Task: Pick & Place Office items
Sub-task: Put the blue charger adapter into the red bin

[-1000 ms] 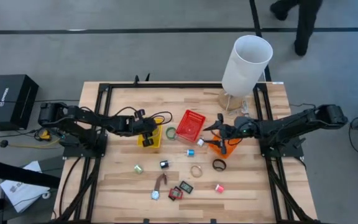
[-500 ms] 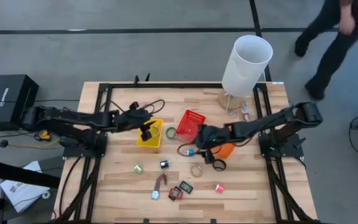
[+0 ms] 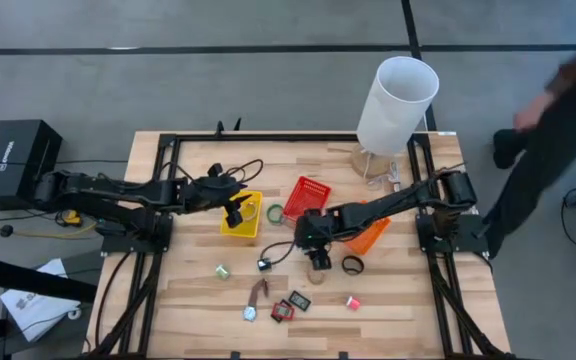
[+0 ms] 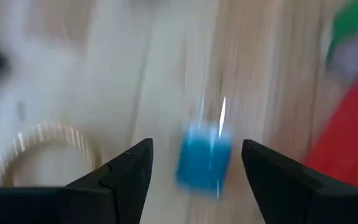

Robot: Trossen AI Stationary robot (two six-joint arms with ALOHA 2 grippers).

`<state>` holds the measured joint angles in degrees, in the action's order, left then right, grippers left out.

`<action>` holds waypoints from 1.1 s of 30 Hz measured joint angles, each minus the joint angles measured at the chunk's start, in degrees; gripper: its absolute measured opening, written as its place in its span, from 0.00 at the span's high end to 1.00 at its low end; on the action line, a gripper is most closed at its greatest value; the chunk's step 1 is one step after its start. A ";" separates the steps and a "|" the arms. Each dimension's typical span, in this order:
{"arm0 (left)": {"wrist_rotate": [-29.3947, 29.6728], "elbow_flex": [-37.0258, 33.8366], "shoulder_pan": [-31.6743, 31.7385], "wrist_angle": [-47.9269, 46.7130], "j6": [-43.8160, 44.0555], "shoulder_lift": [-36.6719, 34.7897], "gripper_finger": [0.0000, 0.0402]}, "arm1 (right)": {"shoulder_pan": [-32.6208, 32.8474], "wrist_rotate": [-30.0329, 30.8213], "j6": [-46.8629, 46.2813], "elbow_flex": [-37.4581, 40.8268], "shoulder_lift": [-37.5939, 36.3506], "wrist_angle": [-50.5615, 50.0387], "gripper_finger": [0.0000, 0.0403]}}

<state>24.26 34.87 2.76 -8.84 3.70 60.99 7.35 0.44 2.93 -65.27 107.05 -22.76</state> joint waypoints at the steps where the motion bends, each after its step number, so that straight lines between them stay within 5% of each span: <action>1: -0.04 0.00 -0.21 0.14 -0.01 0.00 0.66 | 0.10 0.05 -0.23 -0.74 0.86 -0.67 0.41; 14: -0.30 0.00 -0.24 0.31 0.00 0.11 0.66 | 0.12 0.69 -1.39 -1.43 4.97 -0.31 0.41; 28: -0.32 0.00 -0.24 0.33 0.00 0.11 0.66 | -0.28 0.97 -0.83 -2.17 4.96 0.46 0.70; 33: -0.32 0.00 -0.24 0.32 0.00 0.11 0.66 | -0.04 1.16 -0.70 -3.78 5.07 -1.92 0.69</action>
<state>23.94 34.87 2.52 -8.52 3.70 61.10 7.30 1.60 2.22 -69.05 112.12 -24.69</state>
